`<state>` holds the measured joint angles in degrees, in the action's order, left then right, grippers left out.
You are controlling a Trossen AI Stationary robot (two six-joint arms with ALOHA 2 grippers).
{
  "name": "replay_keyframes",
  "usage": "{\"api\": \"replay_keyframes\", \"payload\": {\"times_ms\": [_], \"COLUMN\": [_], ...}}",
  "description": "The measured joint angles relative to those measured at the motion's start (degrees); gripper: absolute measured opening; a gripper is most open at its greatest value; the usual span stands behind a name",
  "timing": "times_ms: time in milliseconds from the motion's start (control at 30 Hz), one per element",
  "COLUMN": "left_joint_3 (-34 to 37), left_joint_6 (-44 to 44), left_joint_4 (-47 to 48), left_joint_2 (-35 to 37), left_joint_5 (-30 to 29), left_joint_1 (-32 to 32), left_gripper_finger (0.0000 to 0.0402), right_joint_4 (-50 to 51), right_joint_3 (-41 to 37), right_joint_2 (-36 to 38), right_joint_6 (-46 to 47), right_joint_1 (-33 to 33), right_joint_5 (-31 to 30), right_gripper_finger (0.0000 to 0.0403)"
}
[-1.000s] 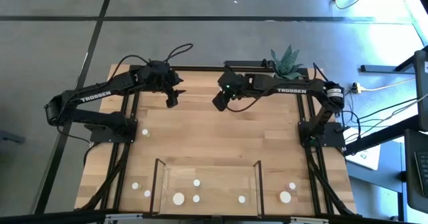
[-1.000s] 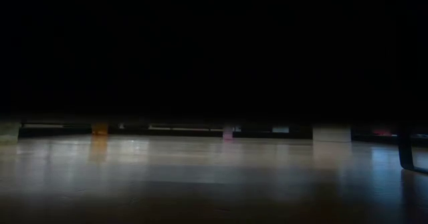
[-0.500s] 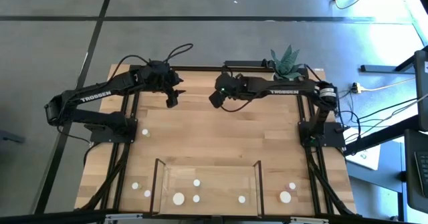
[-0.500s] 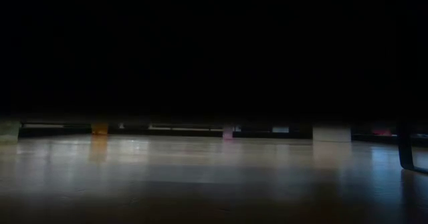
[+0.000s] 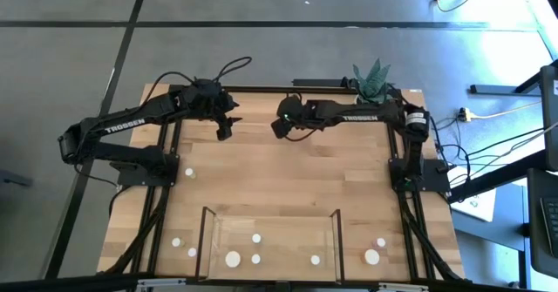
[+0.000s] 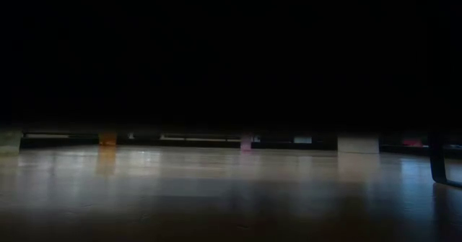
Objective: Pick and place medicine bottles onto shelf by color
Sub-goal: Put the top middle pink pill bottle on the shelf
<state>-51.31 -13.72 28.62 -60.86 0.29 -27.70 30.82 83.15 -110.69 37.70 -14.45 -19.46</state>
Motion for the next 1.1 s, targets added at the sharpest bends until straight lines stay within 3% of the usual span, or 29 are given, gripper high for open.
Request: {"api": "replay_keyframes", "payload": {"times_ms": [233,1100], "left_joint_3": [0.00,-0.02], "left_joint_6": [0.00,0.00], "left_joint_4": [0.00,0.00], "left_joint_2": [0.00,0.00], "left_joint_5": [-0.02,-0.15], "left_joint_1": [0.00,0.09], "left_gripper_finger": [0.0218,0.0218], "right_joint_4": [1.24,-2.41], "right_joint_3": [0.00,0.00], "right_joint_2": [-0.42,-5.12], "right_joint_6": [2.53,0.93], "right_joint_1": [-1.59,-2.76], "right_joint_5": [2.62,0.40], "right_gripper_finger": [0.0268,0.0268]}}
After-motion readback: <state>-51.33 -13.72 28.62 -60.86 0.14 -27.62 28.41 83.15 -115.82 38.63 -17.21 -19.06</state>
